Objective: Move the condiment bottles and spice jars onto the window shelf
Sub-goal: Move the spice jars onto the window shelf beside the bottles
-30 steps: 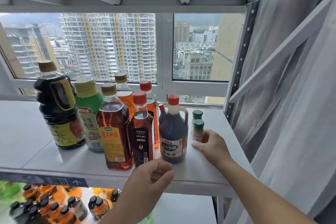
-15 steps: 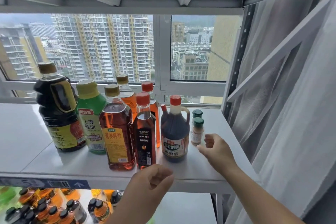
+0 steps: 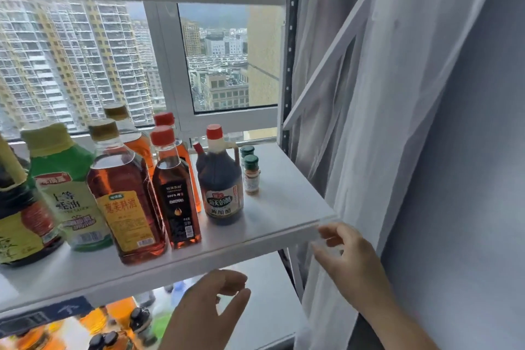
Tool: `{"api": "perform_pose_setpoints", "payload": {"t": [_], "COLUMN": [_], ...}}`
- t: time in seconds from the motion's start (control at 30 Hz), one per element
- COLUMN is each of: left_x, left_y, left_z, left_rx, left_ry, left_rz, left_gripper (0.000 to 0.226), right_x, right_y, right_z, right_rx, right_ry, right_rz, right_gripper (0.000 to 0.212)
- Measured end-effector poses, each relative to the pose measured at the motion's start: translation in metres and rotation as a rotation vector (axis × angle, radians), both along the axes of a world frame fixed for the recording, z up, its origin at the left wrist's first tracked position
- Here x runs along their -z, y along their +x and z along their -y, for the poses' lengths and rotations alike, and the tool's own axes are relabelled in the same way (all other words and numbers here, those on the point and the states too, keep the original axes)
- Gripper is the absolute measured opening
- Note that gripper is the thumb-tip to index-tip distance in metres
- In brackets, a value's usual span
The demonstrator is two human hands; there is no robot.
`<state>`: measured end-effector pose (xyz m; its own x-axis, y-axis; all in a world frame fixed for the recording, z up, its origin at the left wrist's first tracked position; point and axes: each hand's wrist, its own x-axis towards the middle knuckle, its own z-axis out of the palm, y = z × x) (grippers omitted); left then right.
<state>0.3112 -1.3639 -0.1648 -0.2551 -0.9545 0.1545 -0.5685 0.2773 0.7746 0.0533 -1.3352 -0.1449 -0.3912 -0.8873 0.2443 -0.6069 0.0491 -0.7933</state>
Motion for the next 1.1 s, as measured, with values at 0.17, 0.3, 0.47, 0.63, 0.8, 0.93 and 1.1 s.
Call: {"api": "perform_pose_setpoints", "payload": {"t": [0.17, 0.3, 0.47, 0.63, 0.8, 0.93, 1.1], "left_x": [0.004, -0.005, -0.016, -0.025, -0.036, -0.046, -0.049], "left_y": [-0.002, -0.002, -0.006, -0.013, -0.022, -0.022, -0.018], "left_z": [-0.022, -0.046, -0.087, -0.147, -0.217, -0.260, -0.295], "left_rx": [0.113, 0.158, 0.172, 0.183, 0.251, 0.324, 0.436], "left_ry": [-0.009, -0.034, -0.047, -0.018, 0.018, 0.012, -0.037], "left_rz": [0.008, 0.017, -0.019, -0.024, 0.014, 0.017, -0.045], "left_gripper": [0.016, 0.014, 0.012, 0.011, 0.012, 0.013, 0.015], "right_x": [-0.001, -0.009, -0.016, -0.013, -0.012, -0.018, -0.023], "right_y": [-0.004, 0.000, 0.005, 0.006, 0.010, 0.024, 0.047], "right_z": [-0.067, -0.108, -0.160, -0.237, -0.321, -0.376, -0.437], "right_rx": [0.059, 0.091, 0.063, 0.095, 0.186, 0.256, 0.365], "right_ry": [0.058, 0.039, 0.037, 0.055, 0.076, 0.066, 0.050], "right_rz": [-0.072, -0.114, -0.147, -0.105, -0.046, -0.024, -0.063], "right_gripper": [0.032, 0.031, 0.035, 0.031, 0.028, 0.025, 0.027]}}
